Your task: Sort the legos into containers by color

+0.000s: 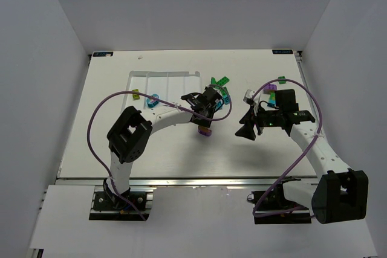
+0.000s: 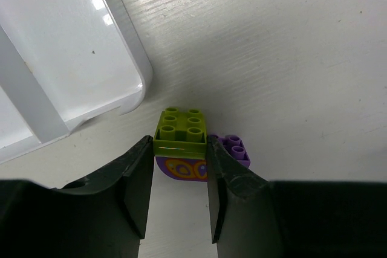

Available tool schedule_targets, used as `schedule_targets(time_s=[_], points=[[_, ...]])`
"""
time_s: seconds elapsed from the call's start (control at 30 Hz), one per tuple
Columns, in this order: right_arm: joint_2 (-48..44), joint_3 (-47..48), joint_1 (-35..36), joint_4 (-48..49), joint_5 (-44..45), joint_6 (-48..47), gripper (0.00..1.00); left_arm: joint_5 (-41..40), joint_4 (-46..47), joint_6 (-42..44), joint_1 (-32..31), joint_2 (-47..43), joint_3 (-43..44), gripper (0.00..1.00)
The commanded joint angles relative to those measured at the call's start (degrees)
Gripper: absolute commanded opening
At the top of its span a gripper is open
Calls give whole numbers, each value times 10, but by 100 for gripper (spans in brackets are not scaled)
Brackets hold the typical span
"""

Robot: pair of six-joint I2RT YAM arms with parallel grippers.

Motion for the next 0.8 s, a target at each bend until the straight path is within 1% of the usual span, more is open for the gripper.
schedule_targets(time_s=[0.0,0.07,0.1,0.13,0.17,0.23,0.27,0.3,0.33,0.37,0.4,0.43,0.47,0.5,0.57,0.6,0.63,0.67,0.7,0.77], points=[[-2,17,-2,-10,-24,-13,67,3,9,-13,-3,-18,-7,28],[2,22,-2,-18,-32,-14,66,11,13,-29,-3,-39,-3,24],[3,24,-2,-19,-45,-11,63,16,16,-34,-3,-47,-4,23],[6,26,-2,-19,-54,-8,61,32,22,-50,-3,-58,-13,18],[7,32,-2,-28,-63,-9,60,43,43,-61,-3,-82,-21,15],[11,36,3,-26,-78,8,50,66,77,-87,-3,-114,-47,11],[13,43,5,-22,-79,20,46,84,113,-99,-3,-131,-80,11],[15,46,5,-14,-77,35,38,91,130,-108,-3,-163,-98,9],[20,50,8,-5,-71,83,34,95,145,-121,-3,-178,-114,6],[23,54,11,5,-61,116,31,99,170,-128,-3,-192,-141,5],[25,64,12,27,-34,152,32,100,180,-132,-3,-216,-153,5],[27,69,13,34,-29,180,35,100,190,-138,-3,-227,-164,5],[28,72,15,42,-23,229,36,99,203,-142,-3,-236,-174,4],[26,76,18,52,1,258,39,91,208,-145,-3,-245,-192,4],[20,78,23,79,4,307,42,83,216,-154,-3,-264,-203,3],[17,78,28,88,24,327,47,77,217,-156,-3,-267,-210,3],[18,78,36,100,38,345,49,76,218,-160,-3,-272,-212,3],[20,79,39,100,43,361,50,74,221,-164,-3,-274,-215,2],[23,80,43,100,61,371,52,72,224,-166,-3,-277,-218,1],[28,81,56,102,101,400,53,67,235,-174,-3,-286,-229,1]])
